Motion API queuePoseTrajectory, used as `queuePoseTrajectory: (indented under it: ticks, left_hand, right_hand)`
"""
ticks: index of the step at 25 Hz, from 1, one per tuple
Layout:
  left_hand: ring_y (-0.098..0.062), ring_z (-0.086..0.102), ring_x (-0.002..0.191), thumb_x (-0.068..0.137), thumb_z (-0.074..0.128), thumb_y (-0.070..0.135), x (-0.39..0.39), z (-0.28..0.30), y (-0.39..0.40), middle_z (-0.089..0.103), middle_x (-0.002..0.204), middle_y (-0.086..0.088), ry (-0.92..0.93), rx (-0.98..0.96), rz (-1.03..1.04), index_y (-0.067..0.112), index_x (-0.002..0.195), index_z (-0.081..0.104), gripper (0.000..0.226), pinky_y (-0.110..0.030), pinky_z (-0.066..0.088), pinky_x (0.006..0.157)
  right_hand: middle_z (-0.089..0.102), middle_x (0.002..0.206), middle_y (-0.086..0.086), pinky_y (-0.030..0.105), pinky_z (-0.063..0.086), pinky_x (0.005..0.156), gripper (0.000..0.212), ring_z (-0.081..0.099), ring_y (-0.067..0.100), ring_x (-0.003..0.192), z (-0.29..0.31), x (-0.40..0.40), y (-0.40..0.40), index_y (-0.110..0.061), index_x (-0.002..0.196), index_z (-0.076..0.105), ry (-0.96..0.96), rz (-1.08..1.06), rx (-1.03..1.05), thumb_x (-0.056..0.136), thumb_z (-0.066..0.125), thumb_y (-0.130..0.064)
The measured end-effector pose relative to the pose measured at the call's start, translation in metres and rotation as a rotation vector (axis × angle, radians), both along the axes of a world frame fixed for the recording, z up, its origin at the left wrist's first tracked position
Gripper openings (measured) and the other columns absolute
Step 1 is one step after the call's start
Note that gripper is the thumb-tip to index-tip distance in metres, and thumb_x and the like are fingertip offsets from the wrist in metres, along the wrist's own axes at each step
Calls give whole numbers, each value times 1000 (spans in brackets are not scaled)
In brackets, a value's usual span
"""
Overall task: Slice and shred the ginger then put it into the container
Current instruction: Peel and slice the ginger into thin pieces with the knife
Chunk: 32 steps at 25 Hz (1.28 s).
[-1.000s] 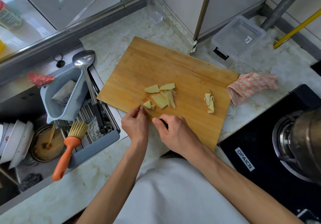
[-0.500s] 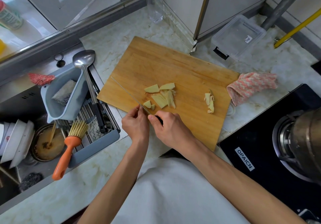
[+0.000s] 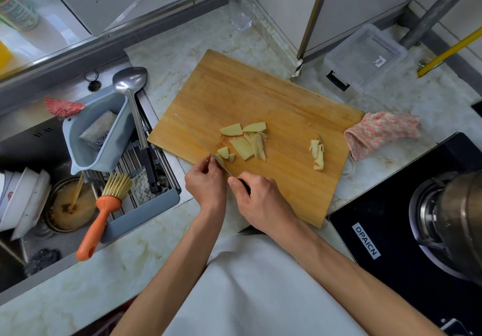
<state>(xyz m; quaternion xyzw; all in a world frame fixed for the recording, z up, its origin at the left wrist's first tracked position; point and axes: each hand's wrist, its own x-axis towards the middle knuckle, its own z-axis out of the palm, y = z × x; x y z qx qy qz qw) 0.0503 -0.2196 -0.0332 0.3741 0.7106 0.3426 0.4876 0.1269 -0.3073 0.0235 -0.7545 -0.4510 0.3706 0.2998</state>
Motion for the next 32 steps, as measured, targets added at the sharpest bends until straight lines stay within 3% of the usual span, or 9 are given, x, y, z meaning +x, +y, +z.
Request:
queuePoseTrajectory:
  ticks: [4, 9, 11, 15, 18, 22, 26, 28, 32]
  left_hand:
    - [-9, 53, 60, 90, 62, 19, 1, 0, 1, 69, 66, 5, -9, 23, -10, 16, 82, 78, 18, -38, 52, 65]
    - [-4, 58, 62, 92, 64, 23, -1, 8, 0, 70, 65, 12, 13, 85, -120, 36, 73, 72, 24, -30, 53, 65]
    - [0, 64, 71, 93, 65, 26, -2, 8, -1, 70, 72, 17, 67, 122, -210, 33, 84, 74, 15, -26, 54, 72]
    - [-11, 68, 79, 93, 67, 27, -3, -2, 1, 73, 84, 5, 103, 135, -294, 19, 103, 77, 17, -33, 58, 77]
    - [-8, 65, 76, 94, 66, 21, -7, 1, 4, 73, 85, 5, 7, 85, -274, 20, 100, 75, 11, -31, 55, 75]
    - [-15, 67, 86, 95, 66, 14, -14, 11, 14, 71, 94, -7, -307, -64, -204, 14, 103, 69, 8, -35, 57, 80]
    - [-22, 68, 97, 92, 67, 4, -17, 21, 26, 69, 115, -15, -672, -278, -41, 5, 122, 60, 31, -32, 59, 80]
    - [-19, 71, 91, 89, 69, 3, -14, 27, 30, 71, 111, -15, -646, -328, -24, 0, 119, 62, 31, -25, 58, 72]
    - [-17, 70, 89, 87, 70, 0, -8, 36, 32, 71, 102, -11, -506, -295, -77, 5, 94, 66, 9, -22, 58, 67]
  right_hand:
    - [42, 51, -6, 38, 36, 52, 40, 39, 19, 50, -2, 2, 3, -14, 73, 49, -23, 2, 12, 103, 48, -41]
    - [43, 51, -2, 31, 31, 52, 42, 41, 20, 53, 1, 12, -3, -8, 76, 53, 3, -42, 17, 104, 47, -38]
    - [51, 55, 5, 38, 39, 57, 44, 47, 25, 57, 0, 19, -6, -7, 74, 51, 31, -65, 15, 104, 46, -39]
    - [57, 61, 17, 44, 45, 53, 48, 49, 29, 54, -3, 29, -13, -5, 73, 50, 125, -110, -34, 104, 46, -41]
    - [54, 57, 12, 34, 39, 45, 46, 43, 21, 46, -2, 30, -12, -11, 69, 44, 339, -189, -54, 105, 46, -40]
    - [53, 61, 10, 29, 38, 42, 41, 42, 21, 47, 6, 31, -6, -12, 73, 46, 592, -284, -77, 105, 48, -39]
    - [52, 61, 7, 25, 34, 41, 38, 39, 17, 44, 14, 33, -1, -15, 77, 48, 771, -372, -100, 104, 49, -41]
    - [51, 60, 6, 24, 33, 41, 38, 38, 17, 43, 16, 35, -2, -14, 78, 46, 801, -397, -107, 104, 49, -42]
    - [51, 60, 6, 23, 32, 41, 36, 38, 16, 43, 16, 39, -5, -11, 87, 45, 827, -419, -115, 104, 48, -43]
